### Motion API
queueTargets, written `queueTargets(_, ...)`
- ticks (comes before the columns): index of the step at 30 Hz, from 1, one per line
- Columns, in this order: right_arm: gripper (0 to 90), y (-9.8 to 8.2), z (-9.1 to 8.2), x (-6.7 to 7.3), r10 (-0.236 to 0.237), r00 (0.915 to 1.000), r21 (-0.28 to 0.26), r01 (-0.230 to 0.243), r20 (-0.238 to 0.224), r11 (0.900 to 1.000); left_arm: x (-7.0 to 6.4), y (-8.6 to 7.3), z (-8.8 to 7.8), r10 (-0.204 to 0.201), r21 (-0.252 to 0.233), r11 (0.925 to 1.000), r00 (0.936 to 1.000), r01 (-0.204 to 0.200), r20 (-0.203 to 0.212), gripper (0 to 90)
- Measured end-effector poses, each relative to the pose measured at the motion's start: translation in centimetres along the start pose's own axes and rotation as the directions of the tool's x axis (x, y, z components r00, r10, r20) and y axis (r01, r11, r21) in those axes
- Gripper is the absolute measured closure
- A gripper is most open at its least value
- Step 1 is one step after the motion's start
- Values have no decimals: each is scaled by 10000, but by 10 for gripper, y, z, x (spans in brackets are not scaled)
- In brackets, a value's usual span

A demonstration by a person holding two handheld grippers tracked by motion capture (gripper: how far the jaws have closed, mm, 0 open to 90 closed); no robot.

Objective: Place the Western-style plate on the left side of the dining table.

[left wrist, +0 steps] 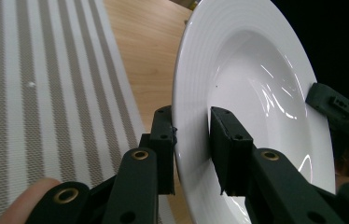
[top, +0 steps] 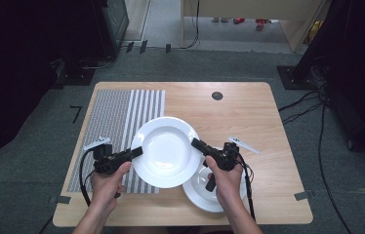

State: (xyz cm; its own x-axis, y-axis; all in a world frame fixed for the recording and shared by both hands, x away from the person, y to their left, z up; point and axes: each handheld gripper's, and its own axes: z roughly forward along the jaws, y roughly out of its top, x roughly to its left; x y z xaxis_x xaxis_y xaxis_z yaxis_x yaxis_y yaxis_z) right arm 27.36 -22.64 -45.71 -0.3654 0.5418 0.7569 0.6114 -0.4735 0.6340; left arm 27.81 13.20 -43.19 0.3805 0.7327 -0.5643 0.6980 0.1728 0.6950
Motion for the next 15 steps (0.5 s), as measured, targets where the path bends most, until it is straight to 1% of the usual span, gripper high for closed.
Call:
queueTargets(5,831,0,24,9,147,9998,294,-143,-146,9995,14,12,-11,-115,-147,9998,9998,112,-185,733)
queueTargets(7,830,0,32,12,215,9996,393,-208,-177,9990,21,16,-15,-236,-225,9995,9994,230,-259,734)
queueTargets(9,830,0,43,16,195,9996,513,-184,-198,9985,29,21,-20,-478,-337,9983,9986,470,-223,739)
queueTargets(15,824,0,72,23,297,9993,899,-276,-212,9956,48,30,-32,-721,-497,9963,9965,699,-429,745)
